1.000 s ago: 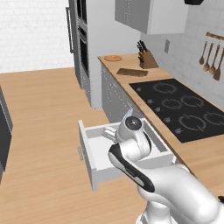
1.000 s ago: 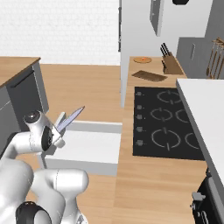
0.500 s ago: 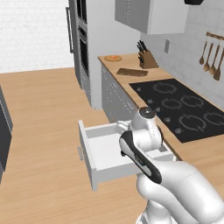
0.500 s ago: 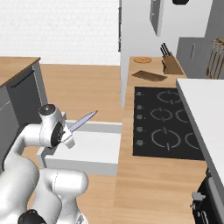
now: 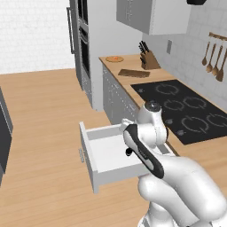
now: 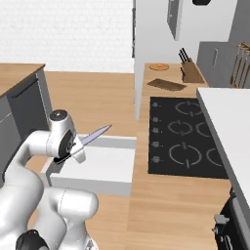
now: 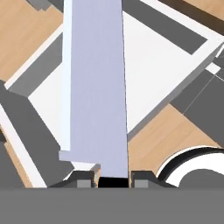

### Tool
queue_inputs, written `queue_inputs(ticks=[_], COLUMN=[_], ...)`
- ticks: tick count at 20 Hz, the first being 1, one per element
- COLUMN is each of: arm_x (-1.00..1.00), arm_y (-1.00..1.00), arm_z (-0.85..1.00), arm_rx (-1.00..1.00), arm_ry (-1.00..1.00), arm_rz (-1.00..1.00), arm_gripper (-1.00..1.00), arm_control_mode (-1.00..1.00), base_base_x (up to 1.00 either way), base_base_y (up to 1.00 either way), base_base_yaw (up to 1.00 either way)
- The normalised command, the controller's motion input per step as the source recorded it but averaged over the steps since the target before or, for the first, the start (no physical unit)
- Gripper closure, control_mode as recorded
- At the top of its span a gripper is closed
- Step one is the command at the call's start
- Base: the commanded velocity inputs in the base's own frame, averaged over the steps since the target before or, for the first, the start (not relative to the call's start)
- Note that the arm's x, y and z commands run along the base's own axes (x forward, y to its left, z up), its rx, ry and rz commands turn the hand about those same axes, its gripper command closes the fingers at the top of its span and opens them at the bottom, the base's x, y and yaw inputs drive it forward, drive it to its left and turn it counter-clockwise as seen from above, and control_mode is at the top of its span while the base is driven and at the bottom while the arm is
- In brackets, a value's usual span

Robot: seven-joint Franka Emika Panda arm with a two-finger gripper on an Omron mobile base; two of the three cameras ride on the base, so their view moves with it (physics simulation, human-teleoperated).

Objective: Pick up the knife from the drawer and place it on the cutting board. Then place the meat from the plate to the cutting board.

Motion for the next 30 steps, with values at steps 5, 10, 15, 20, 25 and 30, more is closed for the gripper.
queue_inputs(ticks=[5,10,15,20,25,30], arm_x=[0.0,0.0,0.0,0.0,0.0,0.0], arm_y=[0.0,0.0,0.0,0.0,0.0,0.0], arm_z=[0.0,0.0,0.0,0.0,0.0,0.0], arm_rx=[0.0,0.0,0.0,0.0,0.0,0.0], arm_ry=[0.0,0.0,0.0,0.0,0.0,0.0], arm_rz=[0.0,0.0,0.0,0.0,0.0,0.0], arm_gripper=[1.0,1.0,1.0,1.0,1.0,1.0], arm_control_mode=[1.0,1.0,1.0,1.0,1.0,1.0], base_base_x=[-0.34,-0.02,0.19,0.98,1.0,1.0], base_base_y=[0.79,1.0,1.0,0.39,0.13,0.21], base_base_yaw=[0.06,0.0,-0.01,-0.04,0.0,0.0])
